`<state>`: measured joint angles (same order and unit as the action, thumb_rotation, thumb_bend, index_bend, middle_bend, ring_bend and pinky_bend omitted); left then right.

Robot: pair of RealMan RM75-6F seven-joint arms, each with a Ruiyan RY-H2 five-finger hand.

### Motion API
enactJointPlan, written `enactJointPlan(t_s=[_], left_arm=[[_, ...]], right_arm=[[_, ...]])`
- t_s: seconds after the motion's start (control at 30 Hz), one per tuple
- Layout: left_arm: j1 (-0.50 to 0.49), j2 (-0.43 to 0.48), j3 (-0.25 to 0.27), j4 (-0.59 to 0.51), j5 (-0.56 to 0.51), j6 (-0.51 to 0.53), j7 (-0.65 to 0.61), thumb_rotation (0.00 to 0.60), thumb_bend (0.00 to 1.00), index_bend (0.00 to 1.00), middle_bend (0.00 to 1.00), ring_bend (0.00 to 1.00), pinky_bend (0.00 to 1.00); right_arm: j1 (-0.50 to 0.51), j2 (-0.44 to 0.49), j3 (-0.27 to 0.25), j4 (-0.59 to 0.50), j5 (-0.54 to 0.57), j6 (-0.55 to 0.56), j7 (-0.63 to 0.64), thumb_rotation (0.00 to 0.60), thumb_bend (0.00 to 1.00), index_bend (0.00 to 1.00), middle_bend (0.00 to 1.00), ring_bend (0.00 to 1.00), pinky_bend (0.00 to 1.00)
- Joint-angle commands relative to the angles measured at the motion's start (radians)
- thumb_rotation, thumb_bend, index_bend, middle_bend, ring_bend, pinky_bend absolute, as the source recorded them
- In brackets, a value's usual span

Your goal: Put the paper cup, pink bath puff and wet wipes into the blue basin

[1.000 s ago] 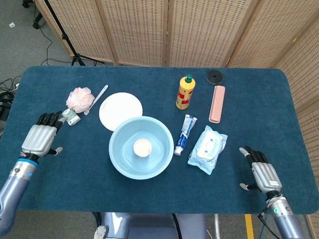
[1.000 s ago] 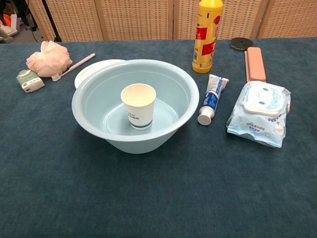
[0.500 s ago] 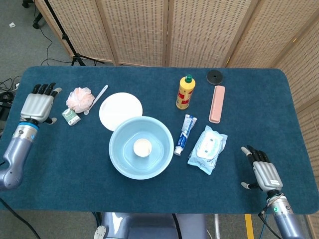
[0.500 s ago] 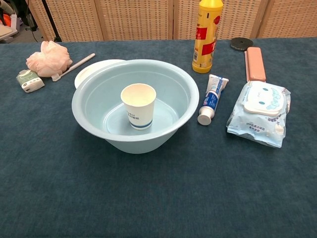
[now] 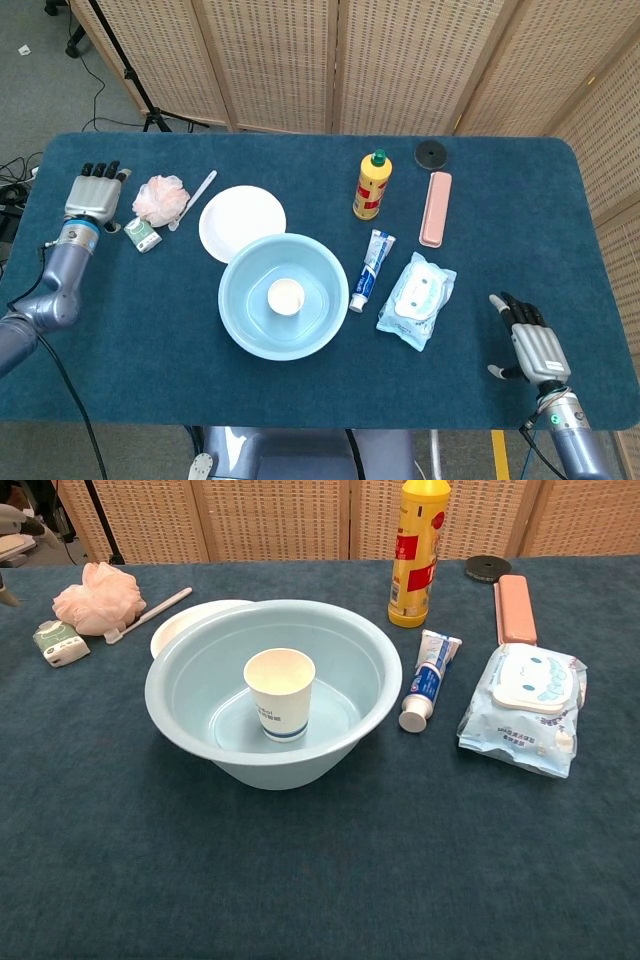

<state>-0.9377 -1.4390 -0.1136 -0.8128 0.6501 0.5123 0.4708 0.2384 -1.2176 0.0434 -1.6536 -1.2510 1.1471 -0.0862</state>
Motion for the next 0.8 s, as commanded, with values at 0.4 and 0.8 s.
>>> enactJointPlan(t_s=[0.4, 0.8], left_arm=[[-0.083, -0.307, -0.018, 0.464, 0.069, -0.2, -0.079, 0.6, 0.21, 0.07, 0.0, 0.0, 0.04], [-0.101, -0.44, -0.049, 0.593, 0.207, -0.1, -0.144, 0.6, 0.26, 0.25, 0.01, 0.01, 0.12]], right_arm=[[-0.004, 0.006, -0.005, -0.003, -0.027, 0.008, 0.019, 0.6, 0.05, 0.03, 0.0, 0.0, 0.0], [0.0, 0.006, -0.009, -0.002, -0.033, -0.003, 0.018, 0.6, 0.05, 0.03, 0.0, 0.0, 0.0]])
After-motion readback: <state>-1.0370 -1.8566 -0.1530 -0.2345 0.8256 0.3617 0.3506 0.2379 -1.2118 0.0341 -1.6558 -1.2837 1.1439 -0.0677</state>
